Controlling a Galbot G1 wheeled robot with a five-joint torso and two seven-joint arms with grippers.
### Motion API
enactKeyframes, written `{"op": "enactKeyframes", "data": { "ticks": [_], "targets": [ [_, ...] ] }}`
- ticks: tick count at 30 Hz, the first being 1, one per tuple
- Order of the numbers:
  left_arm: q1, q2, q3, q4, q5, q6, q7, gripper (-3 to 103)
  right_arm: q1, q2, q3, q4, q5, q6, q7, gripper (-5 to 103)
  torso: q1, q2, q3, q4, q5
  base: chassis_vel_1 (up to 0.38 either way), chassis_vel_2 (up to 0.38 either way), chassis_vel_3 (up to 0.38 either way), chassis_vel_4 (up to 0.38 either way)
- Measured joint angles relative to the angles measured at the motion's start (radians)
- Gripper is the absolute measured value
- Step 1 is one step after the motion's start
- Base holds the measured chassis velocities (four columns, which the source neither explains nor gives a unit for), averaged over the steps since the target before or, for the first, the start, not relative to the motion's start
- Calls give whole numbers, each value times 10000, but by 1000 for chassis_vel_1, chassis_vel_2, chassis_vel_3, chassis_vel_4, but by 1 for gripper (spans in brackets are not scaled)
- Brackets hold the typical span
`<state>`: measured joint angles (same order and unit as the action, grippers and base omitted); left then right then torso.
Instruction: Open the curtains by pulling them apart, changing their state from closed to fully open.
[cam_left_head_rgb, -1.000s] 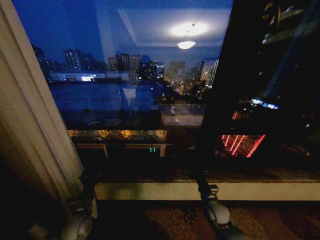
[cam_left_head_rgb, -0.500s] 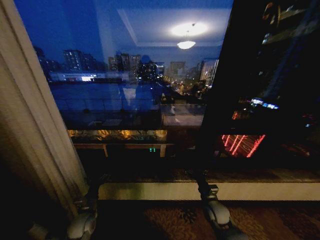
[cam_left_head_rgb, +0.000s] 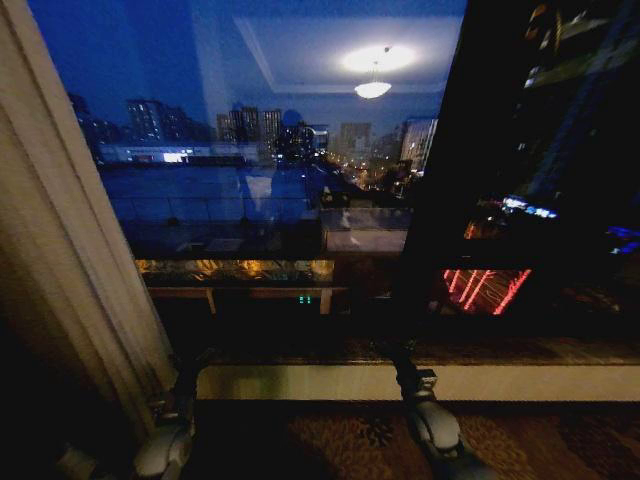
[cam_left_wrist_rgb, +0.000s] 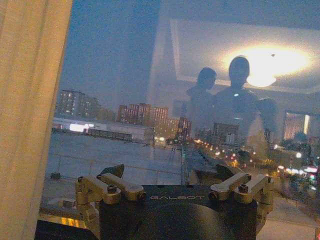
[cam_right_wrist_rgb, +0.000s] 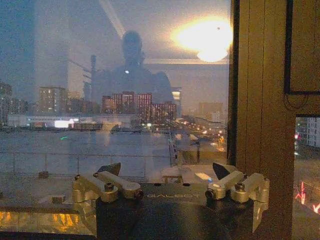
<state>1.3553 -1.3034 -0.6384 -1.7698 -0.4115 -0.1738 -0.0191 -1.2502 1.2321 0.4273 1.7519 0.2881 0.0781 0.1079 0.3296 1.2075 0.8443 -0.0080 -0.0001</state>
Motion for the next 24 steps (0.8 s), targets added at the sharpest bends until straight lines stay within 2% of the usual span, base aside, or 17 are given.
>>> {"op": "enactKeyframes", "data": {
  "ticks": [12,24],
  "targets": [
    [4,2,-8,0,-2,-8,4,100,0,1,-1,0,0,0,0,100,0,0,0,1,-1,-31,-35,39,41],
    [5,1,-5,-5,-5,-9,5,100,0,0,0,0,0,0,0,100,-1,0,0,0,1,-235,-241,242,248]
  ]
}}
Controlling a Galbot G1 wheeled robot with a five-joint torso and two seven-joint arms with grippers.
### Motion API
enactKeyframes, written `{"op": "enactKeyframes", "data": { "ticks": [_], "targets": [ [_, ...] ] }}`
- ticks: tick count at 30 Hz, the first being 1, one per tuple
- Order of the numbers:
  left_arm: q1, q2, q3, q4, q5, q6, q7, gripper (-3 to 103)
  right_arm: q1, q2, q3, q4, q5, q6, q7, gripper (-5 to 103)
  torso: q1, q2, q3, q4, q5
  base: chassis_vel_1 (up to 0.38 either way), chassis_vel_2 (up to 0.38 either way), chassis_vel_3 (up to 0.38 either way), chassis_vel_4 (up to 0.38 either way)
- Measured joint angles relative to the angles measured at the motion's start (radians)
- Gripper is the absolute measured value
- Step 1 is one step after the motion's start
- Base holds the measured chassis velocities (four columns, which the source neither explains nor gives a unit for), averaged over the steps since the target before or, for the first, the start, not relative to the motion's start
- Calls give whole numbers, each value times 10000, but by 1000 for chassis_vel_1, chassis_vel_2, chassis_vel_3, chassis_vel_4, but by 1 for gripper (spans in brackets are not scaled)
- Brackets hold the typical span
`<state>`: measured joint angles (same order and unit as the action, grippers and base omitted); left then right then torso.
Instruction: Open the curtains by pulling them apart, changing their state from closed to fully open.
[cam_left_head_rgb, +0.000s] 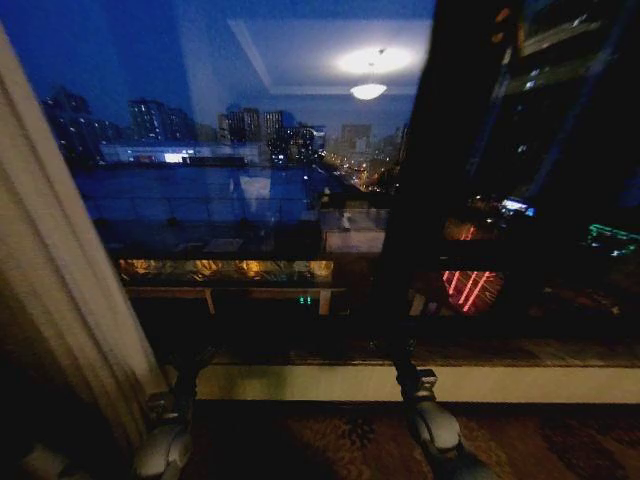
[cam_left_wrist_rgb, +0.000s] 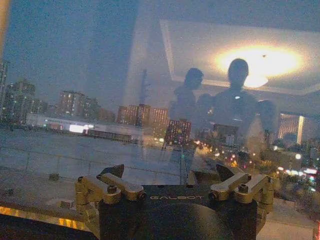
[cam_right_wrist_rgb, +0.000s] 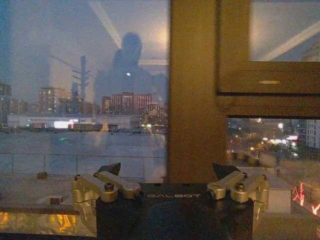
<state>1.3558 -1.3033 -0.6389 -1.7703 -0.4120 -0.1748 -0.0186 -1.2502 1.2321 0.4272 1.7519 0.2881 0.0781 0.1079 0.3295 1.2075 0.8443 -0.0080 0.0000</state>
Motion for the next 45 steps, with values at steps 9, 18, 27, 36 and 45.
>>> {"op": "enactKeyframes", "data": {
  "ticks": [9,18,27,36,45],
  "targets": [
    [0,0,0,0,-1,0,0,100,0,0,0,-1,0,0,0,100,0,0,0,-1,-1,-337,-329,346,337],
    [0,0,-1,-2,-1,0,-1,100,0,0,1,0,0,0,0,100,-1,0,-1,0,3,-362,-352,371,365],
    [0,0,-2,-3,-1,-1,-3,100,1,0,1,0,0,0,0,100,0,-1,0,0,1,-348,-359,353,348],
    [1,0,-2,-2,-1,-1,-3,100,0,-1,1,0,0,0,0,100,1,0,1,0,-2,-350,-357,369,352],
    [1,-1,-2,-1,-1,0,-3,100,0,0,1,0,0,0,0,100,1,-1,1,0,-3,-353,-359,343,356]
  ]
}}
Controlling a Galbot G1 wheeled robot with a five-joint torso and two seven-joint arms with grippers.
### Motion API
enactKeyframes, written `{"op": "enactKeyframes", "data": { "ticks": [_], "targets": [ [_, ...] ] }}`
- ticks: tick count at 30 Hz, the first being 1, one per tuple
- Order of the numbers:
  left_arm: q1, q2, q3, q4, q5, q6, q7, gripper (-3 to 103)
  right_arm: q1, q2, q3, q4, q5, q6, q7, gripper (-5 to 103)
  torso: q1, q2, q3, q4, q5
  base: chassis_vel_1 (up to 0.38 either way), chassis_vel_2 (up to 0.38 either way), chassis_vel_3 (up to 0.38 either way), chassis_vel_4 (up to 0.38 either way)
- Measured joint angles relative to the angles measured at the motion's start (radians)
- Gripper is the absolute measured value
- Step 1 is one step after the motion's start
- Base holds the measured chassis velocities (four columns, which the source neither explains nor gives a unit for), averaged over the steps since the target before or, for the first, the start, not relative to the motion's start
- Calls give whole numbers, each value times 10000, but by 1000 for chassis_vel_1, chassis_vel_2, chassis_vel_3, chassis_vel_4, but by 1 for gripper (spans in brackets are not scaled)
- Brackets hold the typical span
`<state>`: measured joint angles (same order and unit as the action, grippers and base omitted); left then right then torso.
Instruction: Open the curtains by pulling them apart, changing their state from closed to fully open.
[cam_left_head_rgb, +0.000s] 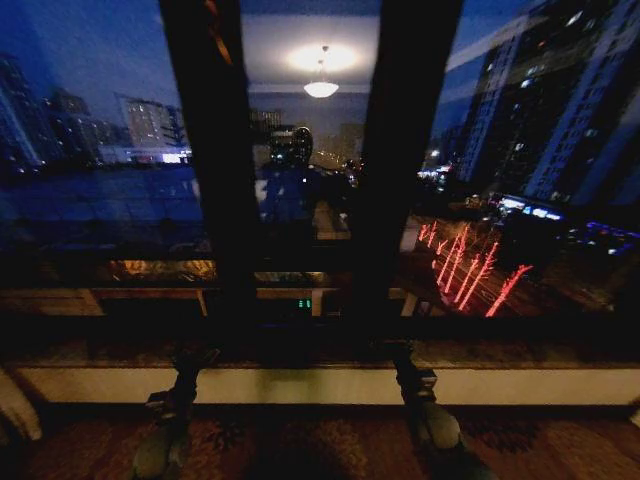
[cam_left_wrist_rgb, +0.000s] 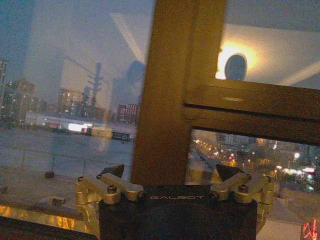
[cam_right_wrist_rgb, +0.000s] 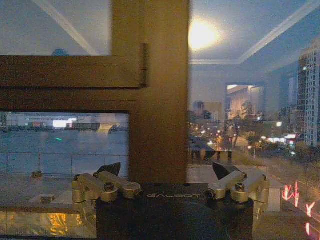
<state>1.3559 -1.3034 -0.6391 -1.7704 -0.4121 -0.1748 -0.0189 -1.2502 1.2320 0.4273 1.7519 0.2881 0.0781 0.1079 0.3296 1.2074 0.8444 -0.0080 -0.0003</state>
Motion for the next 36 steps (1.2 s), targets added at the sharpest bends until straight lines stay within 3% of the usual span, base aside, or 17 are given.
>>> {"op": "enactKeyframes", "data": {
  "ticks": [6,12,21,36],
  "targets": [
    [0,-2,3,-1,-1,0,1,100,-1,-4,5,-1,0,0,3,100,0,0,0,-4,9,-181,-216,243,194],
    [0,1,-3,1,0,0,-2,100,0,2,-2,0,0,0,1,100,0,0,-1,4,-9,-17,-17,23,19],
    [-1,4,-7,0,-1,0,-4,100,0,2,-4,0,0,0,0,100,1,0,0,1,5,12,-6,-7,10],
    [0,1,0,1,-1,0,0,100,0,0,0,0,0,0,1,100,0,0,0,0,2,64,-255,-72,279]
  ]
}}
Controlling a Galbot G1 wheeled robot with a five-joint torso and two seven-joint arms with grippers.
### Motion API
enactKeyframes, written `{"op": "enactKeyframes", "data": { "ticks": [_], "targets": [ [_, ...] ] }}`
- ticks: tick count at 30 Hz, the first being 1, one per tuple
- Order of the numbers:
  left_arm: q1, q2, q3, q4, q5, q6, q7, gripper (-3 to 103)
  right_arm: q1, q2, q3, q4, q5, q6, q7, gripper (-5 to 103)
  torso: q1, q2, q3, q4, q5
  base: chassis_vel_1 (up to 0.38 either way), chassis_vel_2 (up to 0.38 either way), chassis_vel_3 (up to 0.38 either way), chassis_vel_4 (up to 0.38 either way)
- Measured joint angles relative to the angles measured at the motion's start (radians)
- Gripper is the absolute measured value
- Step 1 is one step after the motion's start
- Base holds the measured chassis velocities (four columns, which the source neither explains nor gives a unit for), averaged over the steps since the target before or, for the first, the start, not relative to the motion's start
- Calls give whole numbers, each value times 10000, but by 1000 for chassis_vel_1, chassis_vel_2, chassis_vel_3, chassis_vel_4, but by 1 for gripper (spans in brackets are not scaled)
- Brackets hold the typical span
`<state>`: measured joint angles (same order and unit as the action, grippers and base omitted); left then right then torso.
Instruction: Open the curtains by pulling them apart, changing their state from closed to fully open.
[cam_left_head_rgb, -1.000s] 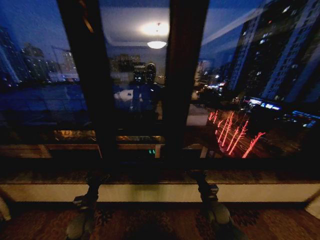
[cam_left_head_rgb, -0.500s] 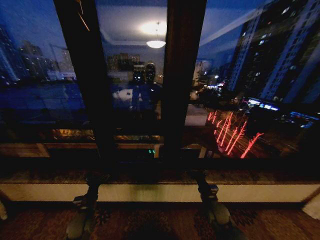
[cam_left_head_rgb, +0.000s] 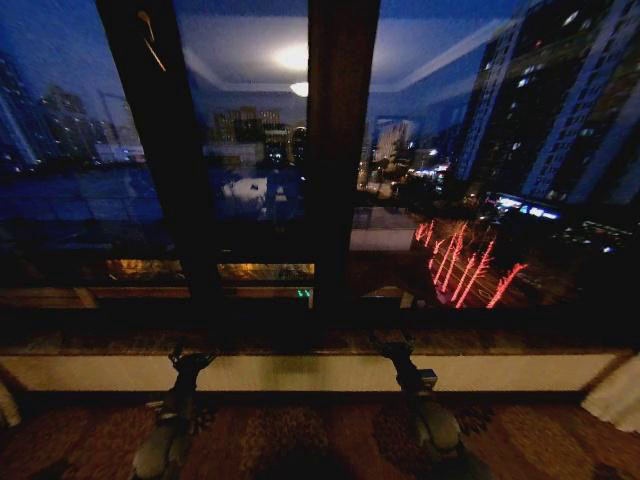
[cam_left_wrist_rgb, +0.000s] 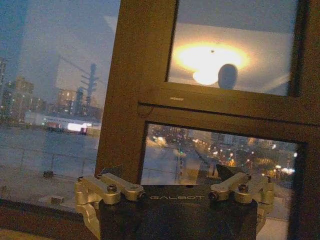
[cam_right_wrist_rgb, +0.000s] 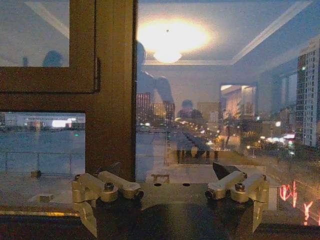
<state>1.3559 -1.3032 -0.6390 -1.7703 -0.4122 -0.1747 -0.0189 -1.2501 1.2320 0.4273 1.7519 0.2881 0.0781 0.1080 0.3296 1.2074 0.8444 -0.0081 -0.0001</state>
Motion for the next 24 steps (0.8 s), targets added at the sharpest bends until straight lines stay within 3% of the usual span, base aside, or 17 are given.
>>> {"op": "enactKeyframes", "data": {
  "ticks": [10,24],
  "targets": [
    [0,0,0,0,0,0,2,100,0,0,0,0,0,0,0,100,-4,2,-3,2,0,223,-409,-210,411],
    [1,-1,0,0,0,1,3,100,0,0,-1,0,0,0,0,100,-2,0,0,2,-4,360,-347,-352,335]
  ]
}}
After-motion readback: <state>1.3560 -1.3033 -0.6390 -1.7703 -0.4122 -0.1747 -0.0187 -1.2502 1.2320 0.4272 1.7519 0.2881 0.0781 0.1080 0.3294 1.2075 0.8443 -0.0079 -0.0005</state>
